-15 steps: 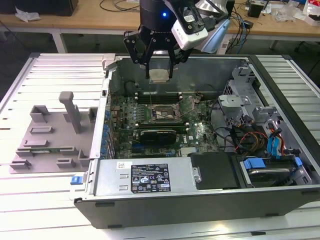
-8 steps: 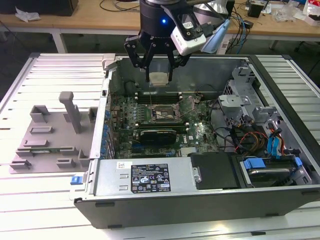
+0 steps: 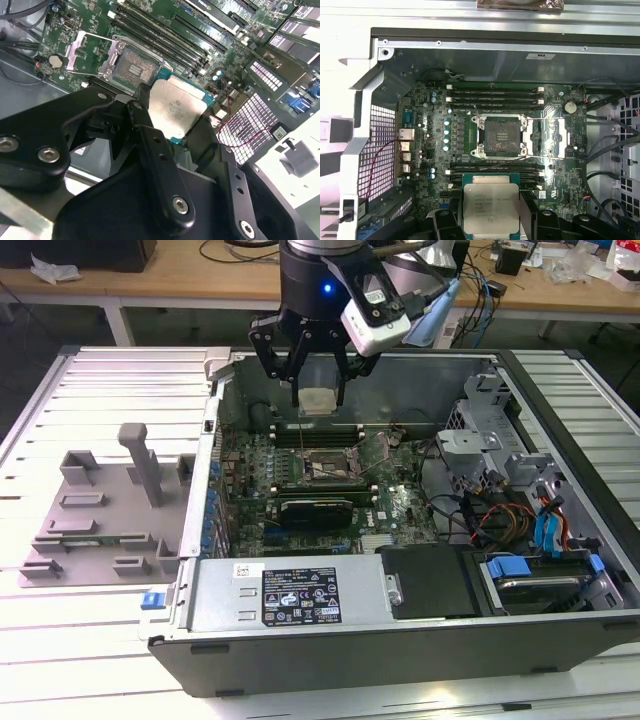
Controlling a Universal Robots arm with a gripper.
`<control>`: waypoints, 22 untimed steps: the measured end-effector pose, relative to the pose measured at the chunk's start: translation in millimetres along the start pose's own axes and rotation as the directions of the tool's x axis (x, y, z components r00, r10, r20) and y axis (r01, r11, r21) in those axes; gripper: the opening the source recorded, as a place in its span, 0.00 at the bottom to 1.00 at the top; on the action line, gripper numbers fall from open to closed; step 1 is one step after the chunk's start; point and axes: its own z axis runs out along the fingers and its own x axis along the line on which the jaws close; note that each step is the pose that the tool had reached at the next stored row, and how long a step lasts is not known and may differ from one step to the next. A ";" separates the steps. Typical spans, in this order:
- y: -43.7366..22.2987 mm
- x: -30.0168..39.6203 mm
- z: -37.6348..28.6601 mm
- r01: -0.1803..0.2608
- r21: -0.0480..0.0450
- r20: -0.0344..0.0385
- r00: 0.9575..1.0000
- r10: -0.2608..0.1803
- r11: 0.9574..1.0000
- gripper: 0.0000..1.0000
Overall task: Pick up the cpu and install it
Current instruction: 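Pick up the cpu and move it towards the insertion slot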
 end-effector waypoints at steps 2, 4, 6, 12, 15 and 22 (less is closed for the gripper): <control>0.0 0.0 0.0 0.000 0.000 0.000 1.000 0.000 1.000 0.54; 0.0 0.0 1.9 0.000 0.000 0.000 1.000 0.000 1.000 0.54; 0.5 -0.2 3.5 0.000 0.000 0.000 1.000 0.000 1.000 0.54; 11.1 -8.0 25.0 0.000 0.000 0.000 1.000 0.000 1.000 0.54; 12.8 -14.6 34.0 0.000 0.000 0.000 1.000 0.000 1.000 0.54; 25.8 -24.8 51.7 0.000 0.000 -0.001 1.000 0.000 1.000 0.54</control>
